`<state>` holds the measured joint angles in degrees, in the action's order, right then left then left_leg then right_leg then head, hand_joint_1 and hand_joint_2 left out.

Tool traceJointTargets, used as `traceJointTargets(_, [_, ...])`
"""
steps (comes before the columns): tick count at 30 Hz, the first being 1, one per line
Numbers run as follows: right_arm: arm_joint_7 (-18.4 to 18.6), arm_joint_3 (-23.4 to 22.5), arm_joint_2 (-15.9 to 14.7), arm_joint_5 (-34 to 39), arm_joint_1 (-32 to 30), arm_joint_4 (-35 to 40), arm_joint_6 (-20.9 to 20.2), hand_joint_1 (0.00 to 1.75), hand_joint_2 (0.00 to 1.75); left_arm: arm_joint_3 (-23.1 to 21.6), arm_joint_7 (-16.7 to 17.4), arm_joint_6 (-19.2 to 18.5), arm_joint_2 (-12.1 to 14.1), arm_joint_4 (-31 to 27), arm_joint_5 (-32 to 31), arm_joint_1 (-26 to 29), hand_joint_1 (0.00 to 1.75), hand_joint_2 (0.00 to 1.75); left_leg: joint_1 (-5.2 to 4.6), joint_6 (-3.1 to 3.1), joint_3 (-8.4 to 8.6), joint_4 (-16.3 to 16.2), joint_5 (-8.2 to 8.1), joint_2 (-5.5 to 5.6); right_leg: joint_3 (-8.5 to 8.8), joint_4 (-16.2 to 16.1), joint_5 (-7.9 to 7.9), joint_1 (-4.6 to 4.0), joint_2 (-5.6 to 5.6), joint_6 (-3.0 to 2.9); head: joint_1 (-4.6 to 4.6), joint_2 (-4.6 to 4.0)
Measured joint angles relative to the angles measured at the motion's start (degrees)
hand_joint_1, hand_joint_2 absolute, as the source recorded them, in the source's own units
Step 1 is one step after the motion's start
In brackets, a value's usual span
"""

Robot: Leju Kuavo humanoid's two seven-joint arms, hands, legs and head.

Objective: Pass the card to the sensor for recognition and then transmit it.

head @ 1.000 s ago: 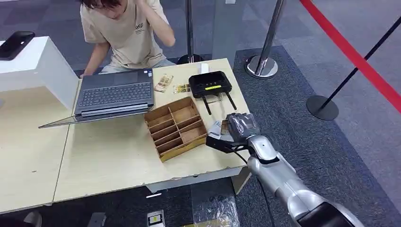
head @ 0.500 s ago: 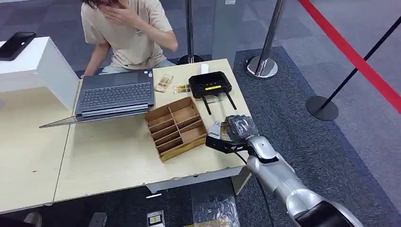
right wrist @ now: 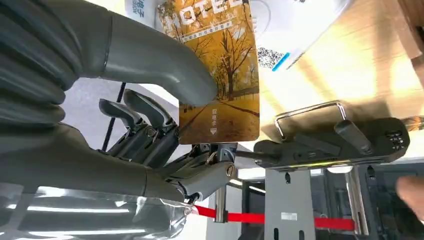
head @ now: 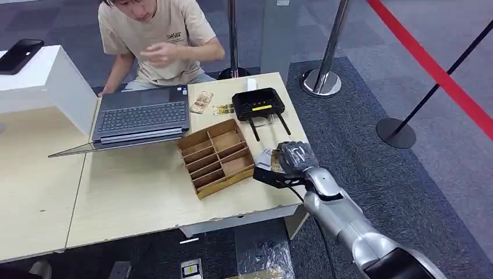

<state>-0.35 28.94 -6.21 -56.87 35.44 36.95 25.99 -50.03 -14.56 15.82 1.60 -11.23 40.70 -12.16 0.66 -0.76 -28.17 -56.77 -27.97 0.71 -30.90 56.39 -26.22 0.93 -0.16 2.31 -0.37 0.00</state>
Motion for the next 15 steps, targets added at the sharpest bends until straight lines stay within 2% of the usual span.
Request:
traceJointTargets(6, [2.3,-1.5,-2.0,1.1,-1.1,7.9,-3.9,1.75,1.75,0.0,-0.3,0.0,0.1,0.0,0.5,0.5,0.0,1.75,-0.01,0.0,-0.04,0.0,0.0,0.02,-0.02,0.0,0.0,0.01,0.0,0.0,0.0,0.0])
traceJointTargets(10, [4.3,-3.8,-4.5,4.2,-1.6,17.7,-8.1,1.75,1.75,0.0,-0.6,0.0,0.3,0.0,1.1,1.1,0.0,1.75,-0.03,0.0,-0.1,0.0,-0.01,0.03,-0.08,0.0,0.0,0.03,-0.01,0.01,-0.02,0.0])
traceJointTargets(15, [4.5,-6.8,-6.6,8.2,-2.1,29.4,-10.4,1.75,1.75,0.0,-1.1,0.1,0.7,0.1,1.2,1.4,0.0,1.75,-0.02,0.01,-0.14,0.0,-0.01,0.04,-0.1,0.0,0.0,0.03,-0.01,0.0,0.0,0.0])
